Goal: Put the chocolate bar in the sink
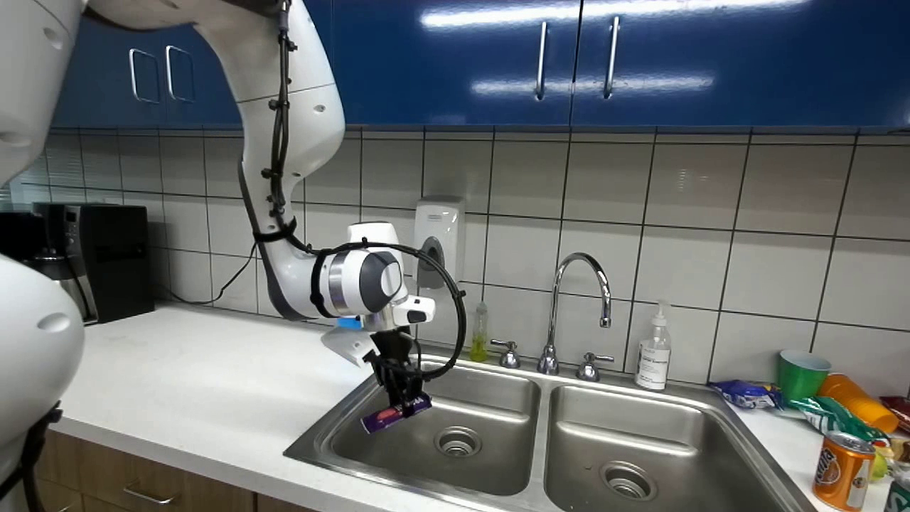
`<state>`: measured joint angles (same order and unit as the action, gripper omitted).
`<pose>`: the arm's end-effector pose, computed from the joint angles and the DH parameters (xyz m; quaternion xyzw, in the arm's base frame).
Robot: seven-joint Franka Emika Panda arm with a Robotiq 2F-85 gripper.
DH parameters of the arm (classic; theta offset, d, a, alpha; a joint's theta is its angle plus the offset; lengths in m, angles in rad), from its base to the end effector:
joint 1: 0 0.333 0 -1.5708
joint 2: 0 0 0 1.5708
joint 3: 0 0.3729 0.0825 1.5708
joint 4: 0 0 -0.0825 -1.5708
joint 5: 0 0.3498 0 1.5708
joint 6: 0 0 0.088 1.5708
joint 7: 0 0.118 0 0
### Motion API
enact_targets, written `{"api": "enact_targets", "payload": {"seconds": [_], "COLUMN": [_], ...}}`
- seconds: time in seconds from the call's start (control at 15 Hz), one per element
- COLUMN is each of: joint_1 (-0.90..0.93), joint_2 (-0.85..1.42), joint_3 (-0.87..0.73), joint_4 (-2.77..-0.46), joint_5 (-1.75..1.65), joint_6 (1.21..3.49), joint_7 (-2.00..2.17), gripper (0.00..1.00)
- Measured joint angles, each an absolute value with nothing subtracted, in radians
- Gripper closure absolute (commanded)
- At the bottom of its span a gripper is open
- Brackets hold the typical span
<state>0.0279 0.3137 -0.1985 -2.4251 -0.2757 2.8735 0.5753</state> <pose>0.5033 -0.0709 0.2690 0.9675 -0.2321 0.0797 0.0606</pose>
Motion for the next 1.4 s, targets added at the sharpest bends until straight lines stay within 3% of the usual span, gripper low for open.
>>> {"api": "enact_targets", "payload": {"seconds": [1.4], "joint_1": [0.121], "joint_2": [0.735], "joint_3": [-0.279], "joint_4": [-2.188], "joint_5": [-0.016], "joint_6": [3.042], "joint_7": [0.44], "gripper": [0.84]}}
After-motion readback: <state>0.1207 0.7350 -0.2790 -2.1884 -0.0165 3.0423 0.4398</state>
